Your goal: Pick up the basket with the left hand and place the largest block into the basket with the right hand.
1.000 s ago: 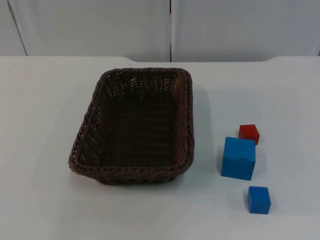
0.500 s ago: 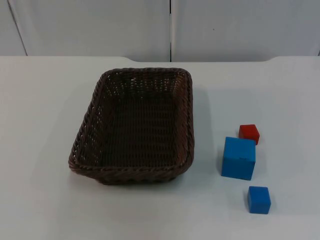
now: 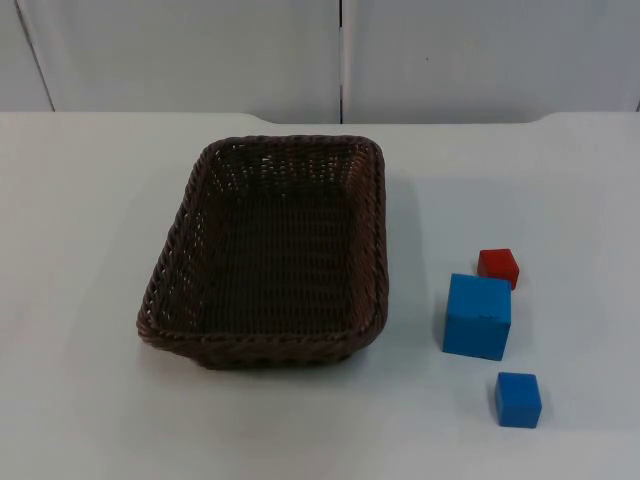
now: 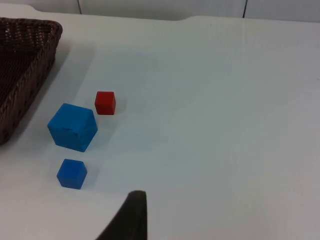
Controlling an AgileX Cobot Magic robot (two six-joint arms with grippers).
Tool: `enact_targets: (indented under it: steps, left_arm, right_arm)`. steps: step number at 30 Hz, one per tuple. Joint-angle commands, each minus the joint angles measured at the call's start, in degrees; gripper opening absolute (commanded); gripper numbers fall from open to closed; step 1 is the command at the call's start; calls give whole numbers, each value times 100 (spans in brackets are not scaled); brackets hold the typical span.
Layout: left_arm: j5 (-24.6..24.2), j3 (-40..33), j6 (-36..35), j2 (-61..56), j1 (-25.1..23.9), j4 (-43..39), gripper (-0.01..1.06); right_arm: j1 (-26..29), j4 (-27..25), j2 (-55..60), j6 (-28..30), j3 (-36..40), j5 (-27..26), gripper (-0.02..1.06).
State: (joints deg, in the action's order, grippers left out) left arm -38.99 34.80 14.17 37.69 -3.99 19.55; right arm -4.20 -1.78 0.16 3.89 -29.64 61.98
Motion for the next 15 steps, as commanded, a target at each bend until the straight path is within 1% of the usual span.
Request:
enact_targets:
  steps: [1,4,5,9,11,15]
  left_arm:
    - [123,130,63,146,9,134,102]
    - [56,465,116,497,9,134,102]
    - [56,465,116,497,9,134,102]
    - [50,926,188,1187,9,188,102]
    - [42,985,224,1274,9,230,102]
    - [34,1428,667,1927,9,666,102]
  right_arm:
    - [48,8,-16,0,5,-11,105]
    - [48,8,-16,0,5,-11,105]
    - [48,8,-16,0,5,-11,105]
    - [48,8,-16,0,5,-11,105]
    - [48,8,-16,0,5,-11,105]
    - [48,8,-16,0,5,-11,105]
